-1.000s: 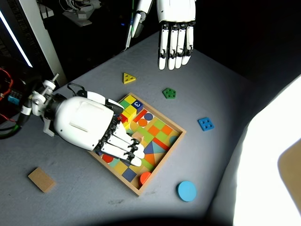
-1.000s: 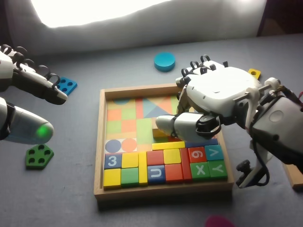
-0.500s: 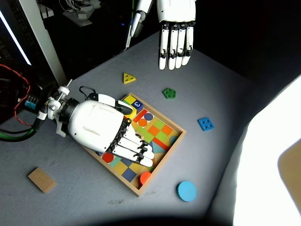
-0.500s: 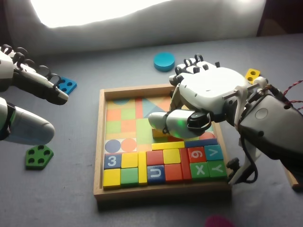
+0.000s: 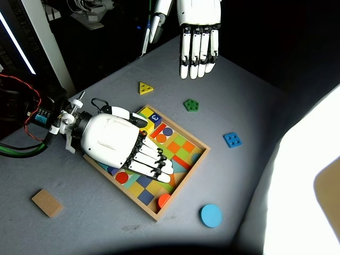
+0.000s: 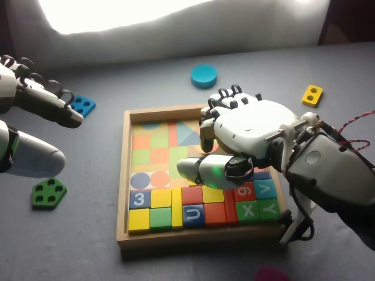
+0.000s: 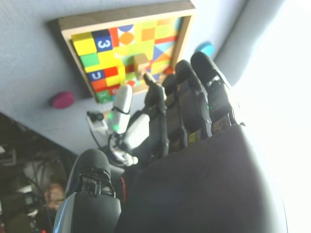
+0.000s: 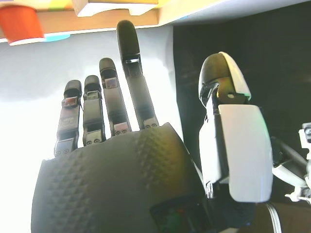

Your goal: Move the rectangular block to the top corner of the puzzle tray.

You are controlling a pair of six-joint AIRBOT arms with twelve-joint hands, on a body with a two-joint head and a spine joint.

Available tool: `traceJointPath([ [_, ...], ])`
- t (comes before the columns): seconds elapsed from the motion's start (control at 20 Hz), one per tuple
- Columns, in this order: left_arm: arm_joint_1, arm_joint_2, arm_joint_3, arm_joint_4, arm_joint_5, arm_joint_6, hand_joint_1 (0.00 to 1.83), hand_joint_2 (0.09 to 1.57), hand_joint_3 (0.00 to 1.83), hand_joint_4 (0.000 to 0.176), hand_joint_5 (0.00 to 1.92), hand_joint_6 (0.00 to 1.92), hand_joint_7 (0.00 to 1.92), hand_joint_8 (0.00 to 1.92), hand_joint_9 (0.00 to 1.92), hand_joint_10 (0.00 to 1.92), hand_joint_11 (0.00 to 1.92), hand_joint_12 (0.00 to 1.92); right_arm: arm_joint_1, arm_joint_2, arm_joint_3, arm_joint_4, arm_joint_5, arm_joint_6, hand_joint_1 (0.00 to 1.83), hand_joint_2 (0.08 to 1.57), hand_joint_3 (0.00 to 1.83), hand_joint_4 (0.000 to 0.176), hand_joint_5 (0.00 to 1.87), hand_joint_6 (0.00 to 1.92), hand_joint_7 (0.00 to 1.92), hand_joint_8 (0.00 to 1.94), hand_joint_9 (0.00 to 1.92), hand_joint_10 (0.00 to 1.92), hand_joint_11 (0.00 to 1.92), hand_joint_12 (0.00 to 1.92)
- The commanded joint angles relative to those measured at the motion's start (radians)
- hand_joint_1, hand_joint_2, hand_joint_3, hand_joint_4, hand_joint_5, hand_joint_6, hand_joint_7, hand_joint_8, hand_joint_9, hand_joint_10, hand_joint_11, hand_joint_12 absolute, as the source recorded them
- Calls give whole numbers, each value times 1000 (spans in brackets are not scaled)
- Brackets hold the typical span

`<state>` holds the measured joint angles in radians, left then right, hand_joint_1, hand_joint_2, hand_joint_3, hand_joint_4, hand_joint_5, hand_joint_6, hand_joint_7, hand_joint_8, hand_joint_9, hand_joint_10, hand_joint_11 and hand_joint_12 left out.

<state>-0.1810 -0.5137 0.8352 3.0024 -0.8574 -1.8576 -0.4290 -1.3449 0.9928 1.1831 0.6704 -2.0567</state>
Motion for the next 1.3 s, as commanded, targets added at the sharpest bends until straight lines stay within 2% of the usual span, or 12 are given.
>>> traceJointPath([
  [0.0, -12, 2, 2, 10, 81, -3, 0, 1210, 0, 9, 311, 6, 286, 4, 302, 1, 0, 798, 3, 1, 1, -60, 54, 3, 0, 1186, 0, 0, 528, 804, 214, 7, 0, 0, 0, 0],
  [0.05, -12, 2, 2, 10, 81, -3, 0, 1215, 1, 4, 303, 2, 287, 4, 299, 0, 0, 797, 2, 1, 0, -60, 54, 2, 0, 1186, 0, 0, 524, 803, 208, 4, 0, 0, 0, 0],
  [0.25, -12, 2, 2, 10, 81, -3, 0, 1202, 0, 13, 330, 5, 320, 6, 336, 8, 0, 873, -1, 2, -2, -60, 52, -3, 0, 1184, 0, 0, 535, 798, 227, 8, 0, 0, 0, 0],
  [0.35, -12, 2, 2, 10, 81, -3, 0, 1212, 2, 3, 312, 0, 297, 0, 313, 0, 0, 853, -4, 2, -5, -60, 52, -9, 0, 1182, 0, 0, 537, 799, 217, 3, 0, 0, 0, 0],
  [0.4, -12, 2, 2, 10, 81, -3, 0, 1205, 0, 7, 328, 5, 310, 4, 322, 4, 0, 872, -6, 2, -7, -60, 51, -13, 0, 1186, 0, 0, 542, 802, 210, 0, 0, 0, 0, 0],
  [0.45, -12, 2, 2, 10, 81, -3, 0, 1198, 0, 12, 292, 1, 282, 1, 298, 0, 0, 839, -6, 2, -9, -60, 51, -16, 0, 1188, 0, 0, 543, 802, 207, 0, 0, 0, 0, 0],
  [0.7, -12, 2, 3, 10, 81, -3, 0, 1210, 1, 2, 330, 7, 322, 12, 313, 10, 0, 809, -11, 3, -15, -59, 51, -25, 0, 1195, 3, 0, 562, 804, 207, 0, 0, 0, 0, 0],
  [1.0, -12, 2, 3, 10, 81, -3, 0, 1208, 0, 9, 310, 0, 287, 0, 301, 4, 0, 814, -17, 6, -13, -59, 31, -25, 0, 1198, 3, 0, 559, 764, 200, 3, 0, 0, 0, 0],
  [1.25, -14, 2, 4, 10, 81, -3, 0, 1203, 0, 0, 304, 0, 271, 0, 288, 2, 0, 776, -27, 7, -7, -59, 18, -24, 0, 1189, 0, 0, 508, 759, 184, 5, 0, 0, 0, 0],
])
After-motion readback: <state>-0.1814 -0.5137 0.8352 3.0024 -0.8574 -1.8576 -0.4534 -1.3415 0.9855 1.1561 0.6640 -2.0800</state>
